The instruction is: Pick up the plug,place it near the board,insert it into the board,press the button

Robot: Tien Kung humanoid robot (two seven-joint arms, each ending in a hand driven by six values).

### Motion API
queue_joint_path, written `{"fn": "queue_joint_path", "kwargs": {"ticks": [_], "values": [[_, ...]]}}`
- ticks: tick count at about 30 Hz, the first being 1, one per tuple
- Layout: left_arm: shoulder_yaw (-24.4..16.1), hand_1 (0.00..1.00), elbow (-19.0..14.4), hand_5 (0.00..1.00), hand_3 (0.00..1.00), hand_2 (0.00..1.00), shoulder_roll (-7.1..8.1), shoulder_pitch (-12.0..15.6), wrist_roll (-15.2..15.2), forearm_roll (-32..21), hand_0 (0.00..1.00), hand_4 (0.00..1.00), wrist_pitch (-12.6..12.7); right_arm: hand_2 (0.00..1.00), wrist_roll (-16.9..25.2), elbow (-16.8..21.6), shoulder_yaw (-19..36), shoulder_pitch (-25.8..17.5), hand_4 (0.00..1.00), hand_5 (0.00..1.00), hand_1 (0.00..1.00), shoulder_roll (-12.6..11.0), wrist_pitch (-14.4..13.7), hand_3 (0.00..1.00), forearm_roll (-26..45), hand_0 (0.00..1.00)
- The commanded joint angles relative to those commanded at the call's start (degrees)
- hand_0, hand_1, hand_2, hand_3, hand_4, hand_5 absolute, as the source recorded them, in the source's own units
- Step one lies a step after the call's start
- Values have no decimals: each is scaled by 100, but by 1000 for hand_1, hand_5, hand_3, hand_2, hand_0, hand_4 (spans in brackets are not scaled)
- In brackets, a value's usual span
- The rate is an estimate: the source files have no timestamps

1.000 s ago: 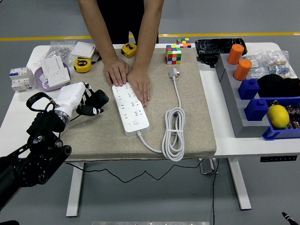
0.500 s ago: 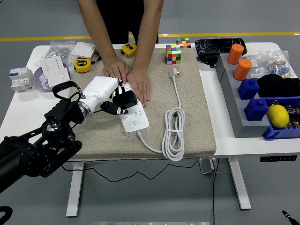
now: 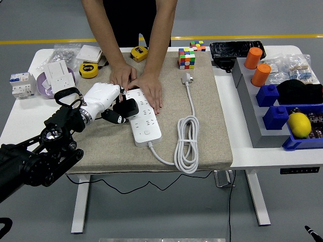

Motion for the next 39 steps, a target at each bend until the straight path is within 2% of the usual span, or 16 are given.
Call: {"fn": "queue_joint_path", "kwargs": {"ticks": [2, 3, 16, 39], "values": [[48, 337, -2, 182, 389, 325, 13, -7, -17, -32, 297, 880, 8, 752, 6, 0, 2, 3, 998, 829, 837, -1, -1, 792, 5, 998], [68, 350, -3, 147, 395, 328, 13, -12, -22, -33, 300, 852, 14, 752, 3, 0, 7, 3, 998, 828, 836, -1, 0, 792, -1, 998], [197, 362, 120, 137, 393, 329, -46, -74, -56, 12, 306, 840, 39, 752, 0, 0, 19, 10, 998, 827, 836, -11, 0, 792, -14, 998], [435, 372, 291, 128, 394, 331, -20, -156, -97, 67, 309, 836, 67, 751, 12, 0, 19, -1, 998, 827, 836, -35, -6, 791, -30, 998]]}}
